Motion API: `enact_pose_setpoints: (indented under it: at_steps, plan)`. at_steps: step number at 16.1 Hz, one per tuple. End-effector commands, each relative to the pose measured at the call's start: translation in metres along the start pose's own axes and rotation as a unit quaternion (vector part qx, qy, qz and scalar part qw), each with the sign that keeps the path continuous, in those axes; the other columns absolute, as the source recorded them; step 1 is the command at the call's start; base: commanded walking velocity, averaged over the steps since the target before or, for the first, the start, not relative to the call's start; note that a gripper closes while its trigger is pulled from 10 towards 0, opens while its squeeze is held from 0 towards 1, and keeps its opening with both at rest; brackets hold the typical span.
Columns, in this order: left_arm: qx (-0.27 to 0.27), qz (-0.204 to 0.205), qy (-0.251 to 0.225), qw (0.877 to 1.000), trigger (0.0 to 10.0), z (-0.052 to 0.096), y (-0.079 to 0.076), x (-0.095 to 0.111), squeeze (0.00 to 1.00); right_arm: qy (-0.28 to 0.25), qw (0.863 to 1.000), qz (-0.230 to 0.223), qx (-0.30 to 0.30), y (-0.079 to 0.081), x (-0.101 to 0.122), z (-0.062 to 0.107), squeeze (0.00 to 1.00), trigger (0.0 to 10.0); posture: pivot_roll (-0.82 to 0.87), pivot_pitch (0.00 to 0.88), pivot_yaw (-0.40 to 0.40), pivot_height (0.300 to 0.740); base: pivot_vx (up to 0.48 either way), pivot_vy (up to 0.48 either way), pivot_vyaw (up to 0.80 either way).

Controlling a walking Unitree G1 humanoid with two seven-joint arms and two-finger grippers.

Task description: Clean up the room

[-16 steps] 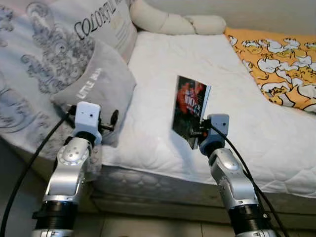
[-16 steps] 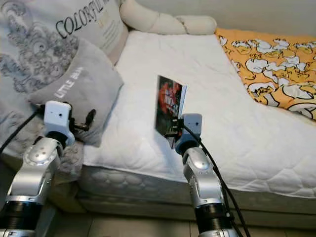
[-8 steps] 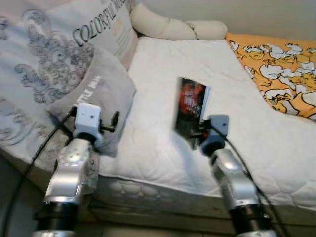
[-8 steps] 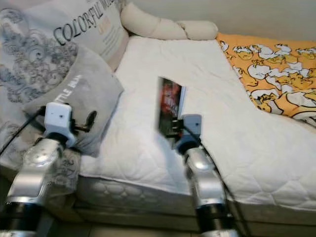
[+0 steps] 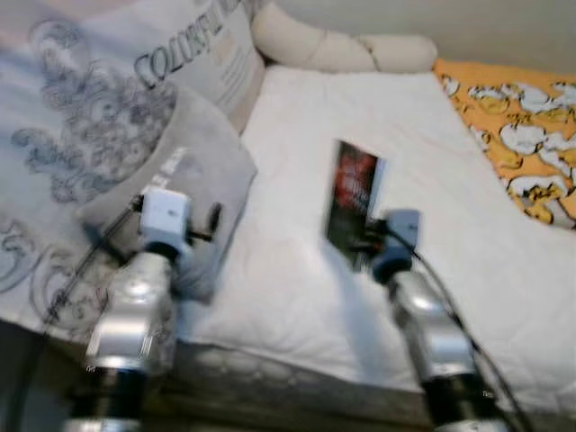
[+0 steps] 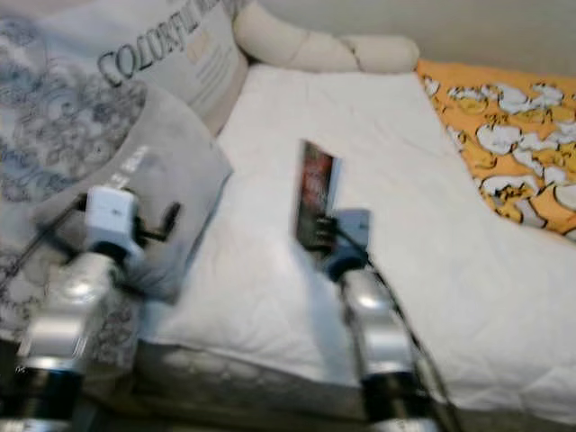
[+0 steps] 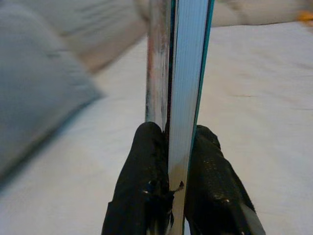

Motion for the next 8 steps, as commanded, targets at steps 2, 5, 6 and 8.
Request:
enact_pose_setpoints:
  at_steps: [2,5,6,8]
  plan:
    - [0.006,-0.011,-0.006,1.0,10.0,-0.001,0.008,0.004,0.62,-0.027,1.0,-0.005,0.006,0.005,0.015,-0.003,0.0,10.0,0.05,0.0,-0.029,0.74,0.352,0.0,0.0]
    - [-0.03,-0.032,-0.017,0.999,10.0,0.011,0.001,0.01,0.55,-0.031,0.999,-0.022,0.008,0.005,0.022,0.004,0.0,10.0,0.06,0.0,-0.034,0.74,0.105,0.0,0.0]
    - [-0.041,-0.04,-0.015,0.998,10.0,0.018,-0.002,0.008,0.55,-0.026,0.999,-0.028,0.003,0.0,0.02,0.008,0.0,10.0,0.06,0.0,-0.032,0.74,0.0,0.0,0.0]
    - [-0.055,-0.044,-0.01,0.997,10.0,0.025,-0.005,0.004,0.55,-0.02,0.999,-0.03,0.005,-0.003,0.018,0.012,0.0,10.0,0.06,0.0,-0.032,0.74,0.0,0.0,0.0]
Point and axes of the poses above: a point about 5 cm out from each wrist's last joint towards the gripper, its own z axis pointing back from the gripper into the wrist, its own x axis along the axis of the wrist's last joint, y = z × x, the point moved 5 cm from there along -z, pointing out of the wrist towards the gripper, and after that the axes turned 10 degrees about -z, right-handed, at the moved point
